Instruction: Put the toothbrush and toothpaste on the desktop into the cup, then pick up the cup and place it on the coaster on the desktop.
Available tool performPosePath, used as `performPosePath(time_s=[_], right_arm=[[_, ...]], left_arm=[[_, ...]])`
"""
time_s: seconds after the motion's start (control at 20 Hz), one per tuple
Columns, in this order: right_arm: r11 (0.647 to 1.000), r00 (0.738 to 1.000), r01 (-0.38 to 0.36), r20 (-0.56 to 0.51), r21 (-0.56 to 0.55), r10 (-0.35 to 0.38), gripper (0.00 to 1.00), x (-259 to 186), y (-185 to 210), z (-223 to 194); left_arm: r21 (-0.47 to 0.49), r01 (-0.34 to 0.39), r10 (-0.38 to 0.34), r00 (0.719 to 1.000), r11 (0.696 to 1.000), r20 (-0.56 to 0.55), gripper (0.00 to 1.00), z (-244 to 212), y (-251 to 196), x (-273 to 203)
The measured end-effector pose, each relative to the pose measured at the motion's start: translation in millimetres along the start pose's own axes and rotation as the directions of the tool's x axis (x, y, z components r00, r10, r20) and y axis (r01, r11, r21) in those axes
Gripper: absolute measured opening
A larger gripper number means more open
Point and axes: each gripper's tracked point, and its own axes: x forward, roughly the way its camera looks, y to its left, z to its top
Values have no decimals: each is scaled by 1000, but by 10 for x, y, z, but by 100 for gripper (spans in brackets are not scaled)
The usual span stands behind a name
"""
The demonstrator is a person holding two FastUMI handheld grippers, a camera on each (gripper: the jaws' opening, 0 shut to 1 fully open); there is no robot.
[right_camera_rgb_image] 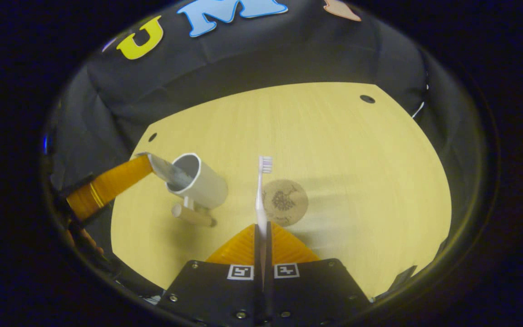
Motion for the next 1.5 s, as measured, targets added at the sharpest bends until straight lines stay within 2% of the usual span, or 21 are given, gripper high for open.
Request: performPosePath(time_s=[0.15,0.35,0.5,0.75,0.95,1.2,1.3,1.35,1.5], right_arm=[[998,995,-56,82,-11,56,2,21,244,440],[986,967,-165,192,-19,165,2,59,632,979],[970,943,-241,232,-16,238,2,123,842,1205],[957,925,-289,260,12,276,2,252,1014,1366],[950,914,-312,276,14,296,2,327,1076,1342],[949,916,-281,255,-144,310,2,568,1294,1107],[944,905,-278,281,-178,319,3,563,1311,1118],[944,900,-274,297,-185,320,3,551,1307,1141],[944,888,-243,340,-221,309,3,441,1258,1161]], left_arm=[[-11,-1,1,1000,1000,4,41,-25,39,-75],[-37,-20,20,1000,999,4,41,-74,148,-200],[-64,-39,39,999,997,-2,41,-139,246,-288],[-103,-89,87,996,991,-17,41,-313,491,-444],[-138,-112,108,993,984,-39,41,-467,606,-497],[-153,-121,111,991,981,-70,44,-637,613,-528],[-151,-113,102,992,982,-73,41,-654,582,-505],[-146,-108,98,992,983,-75,44,-672,558,-474],[-134,-80,70,994,988,-80,44,-654,493,-361]])
